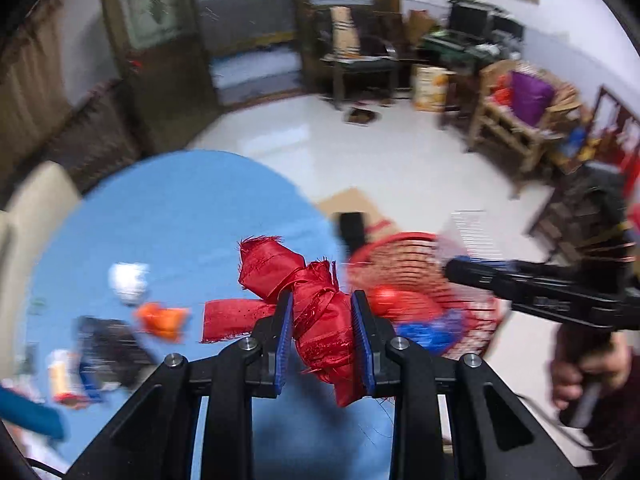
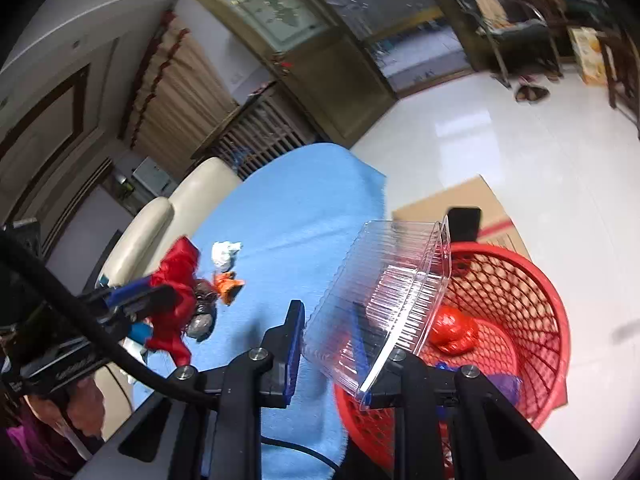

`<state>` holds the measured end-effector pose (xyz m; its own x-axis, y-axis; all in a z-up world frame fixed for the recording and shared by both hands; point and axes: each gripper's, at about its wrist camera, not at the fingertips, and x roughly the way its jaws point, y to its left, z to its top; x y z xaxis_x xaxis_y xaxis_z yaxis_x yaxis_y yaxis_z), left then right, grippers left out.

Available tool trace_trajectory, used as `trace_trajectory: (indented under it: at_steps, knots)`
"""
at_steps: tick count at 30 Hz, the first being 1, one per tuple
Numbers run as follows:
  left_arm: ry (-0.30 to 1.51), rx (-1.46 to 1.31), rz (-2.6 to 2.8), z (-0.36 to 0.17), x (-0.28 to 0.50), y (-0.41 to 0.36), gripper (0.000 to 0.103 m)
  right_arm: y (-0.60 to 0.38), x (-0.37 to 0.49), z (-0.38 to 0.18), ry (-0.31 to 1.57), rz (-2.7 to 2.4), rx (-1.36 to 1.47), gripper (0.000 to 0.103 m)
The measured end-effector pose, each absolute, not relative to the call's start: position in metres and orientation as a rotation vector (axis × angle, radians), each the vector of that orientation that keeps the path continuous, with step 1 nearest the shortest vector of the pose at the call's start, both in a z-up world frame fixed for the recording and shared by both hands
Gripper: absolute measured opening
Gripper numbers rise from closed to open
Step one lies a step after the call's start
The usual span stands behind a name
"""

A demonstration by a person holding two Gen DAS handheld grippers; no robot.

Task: Collect trash
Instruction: 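Carry the clear tray in the right tool while the left tool carries the ribbon to the basket, then open the right tool over the basket while the left tool releases the red ribbon, then move both open tools back over the remaining trash on the table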

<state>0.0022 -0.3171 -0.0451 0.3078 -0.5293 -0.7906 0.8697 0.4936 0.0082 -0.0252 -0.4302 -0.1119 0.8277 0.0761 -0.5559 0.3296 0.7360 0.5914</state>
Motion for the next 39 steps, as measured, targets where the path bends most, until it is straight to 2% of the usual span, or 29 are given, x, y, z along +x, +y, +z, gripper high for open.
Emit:
trace_trajectory:
  at_steps: [5, 6, 8, 9, 10, 22, 39]
  knots:
    - [0.917, 0.432, -1.104, -0.067, -0.002, -0.340, 0.036, -0.452, -0.035, -0.128, 0.630, -0.190, 0.818, 0.028]
    - [0.927, 0.427, -1.116, -0.070, -0.003, -0.343, 0.043, -0.455, -0.037, -0.130, 0.643, -0.211, 0.818, 0.028]
    - [0.942, 0.422, -1.123, -0.075, -0.005, -0.349, 0.052, -0.462, -0.039, -0.137, 0.681, -0.243, 0.833, 0.040]
    - [0.941, 0.423, -1.118, -0.077, -0.006, -0.349, 0.055, -0.464, -0.042, -0.139, 0.690, -0.247, 0.843, 0.060]
    - [0.939, 0.425, -1.111, -0.078, -0.005, -0.348, 0.055, -0.467, -0.045, -0.140, 0.682, -0.249, 0.854, 0.071]
    - [0.933, 0.349, -0.939, -0.076, 0.018, -0.287, 0.057, -0.450, -0.027, -0.121, 0.624, -0.232, 0.798, 0.071]
    - [0.905, 0.180, -0.419, -0.081, 0.073, -0.075, 0.061, -0.336, 0.075, -0.100, 0.716, -0.012, 0.643, 0.071]
